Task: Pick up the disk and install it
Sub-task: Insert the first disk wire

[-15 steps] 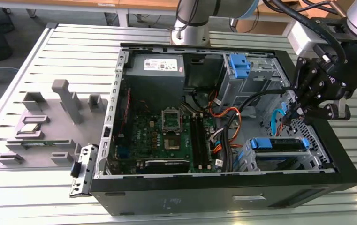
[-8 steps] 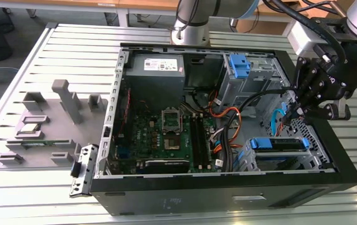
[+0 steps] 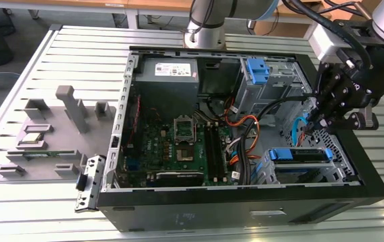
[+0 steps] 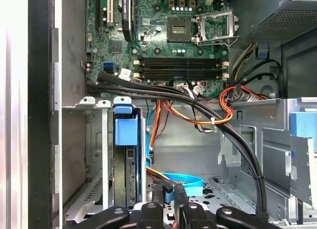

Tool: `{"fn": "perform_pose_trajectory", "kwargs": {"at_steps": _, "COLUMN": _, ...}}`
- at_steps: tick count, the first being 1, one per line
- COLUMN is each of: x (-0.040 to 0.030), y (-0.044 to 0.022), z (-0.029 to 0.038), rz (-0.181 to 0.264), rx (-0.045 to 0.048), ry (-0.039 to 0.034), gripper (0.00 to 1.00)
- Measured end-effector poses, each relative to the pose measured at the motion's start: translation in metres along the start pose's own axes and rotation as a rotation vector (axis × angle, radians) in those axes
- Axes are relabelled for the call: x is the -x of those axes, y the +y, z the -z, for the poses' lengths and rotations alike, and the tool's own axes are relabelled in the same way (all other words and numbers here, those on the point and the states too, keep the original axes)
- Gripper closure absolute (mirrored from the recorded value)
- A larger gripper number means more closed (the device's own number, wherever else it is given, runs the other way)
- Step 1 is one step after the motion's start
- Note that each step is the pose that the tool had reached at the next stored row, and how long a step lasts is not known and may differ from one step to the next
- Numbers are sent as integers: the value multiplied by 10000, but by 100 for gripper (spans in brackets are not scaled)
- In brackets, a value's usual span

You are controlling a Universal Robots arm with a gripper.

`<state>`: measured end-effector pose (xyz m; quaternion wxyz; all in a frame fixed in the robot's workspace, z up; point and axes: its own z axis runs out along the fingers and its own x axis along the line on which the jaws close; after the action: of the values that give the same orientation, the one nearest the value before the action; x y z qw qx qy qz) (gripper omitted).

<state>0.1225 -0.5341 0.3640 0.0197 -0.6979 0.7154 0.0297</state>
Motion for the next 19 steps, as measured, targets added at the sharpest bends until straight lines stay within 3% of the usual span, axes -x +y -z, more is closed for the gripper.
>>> {"fn": "perform_pose_trajectory", "kwargs": {"at_steps": 12, "x": -2, "y": 0, "z": -24, "rz": 0, "rx": 0, "ry": 19, "gripper": 76}}
{"fn": "perform_pose_trajectory", "kwargs": {"at_steps": 16, "x": -2, "y": 0, "z": -24, "rz": 0, "rx": 0, "ry": 19, "gripper": 89}}
{"fn": "perform_pose_trajectory", "kwargs": {"at_steps": 19, "x": -2, "y": 0, "z": -24, "rz": 0, "rx": 0, "ry": 20, "gripper": 89}}
